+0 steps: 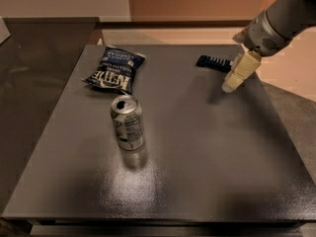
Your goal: Move rxbar blueberry near 7up can
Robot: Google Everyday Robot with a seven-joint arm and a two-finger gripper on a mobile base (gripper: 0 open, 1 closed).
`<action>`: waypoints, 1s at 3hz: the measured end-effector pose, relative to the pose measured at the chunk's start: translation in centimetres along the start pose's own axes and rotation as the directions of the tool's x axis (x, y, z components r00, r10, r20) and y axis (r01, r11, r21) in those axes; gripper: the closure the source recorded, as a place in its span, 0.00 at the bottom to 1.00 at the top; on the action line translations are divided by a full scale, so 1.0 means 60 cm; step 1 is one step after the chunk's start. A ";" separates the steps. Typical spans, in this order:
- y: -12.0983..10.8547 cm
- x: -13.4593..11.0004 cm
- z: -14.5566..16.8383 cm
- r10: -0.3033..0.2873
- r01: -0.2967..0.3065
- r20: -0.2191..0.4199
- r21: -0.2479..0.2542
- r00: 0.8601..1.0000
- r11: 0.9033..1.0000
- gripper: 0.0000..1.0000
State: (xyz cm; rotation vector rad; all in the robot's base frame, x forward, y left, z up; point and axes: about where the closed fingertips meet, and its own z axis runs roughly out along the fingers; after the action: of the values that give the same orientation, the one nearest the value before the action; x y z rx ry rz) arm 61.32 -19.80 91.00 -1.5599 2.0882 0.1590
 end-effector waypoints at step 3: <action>-0.145 0.076 0.085 0.259 -0.270 0.165 0.049 0.952 0.962 0.00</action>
Offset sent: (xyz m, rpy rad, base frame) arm 0.1303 -0.0875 -0.0701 0.3372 0.0034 -0.3141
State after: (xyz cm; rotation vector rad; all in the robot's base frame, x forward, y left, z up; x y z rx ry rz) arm 70.17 -24.56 86.31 -1.1802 2.1440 0.2910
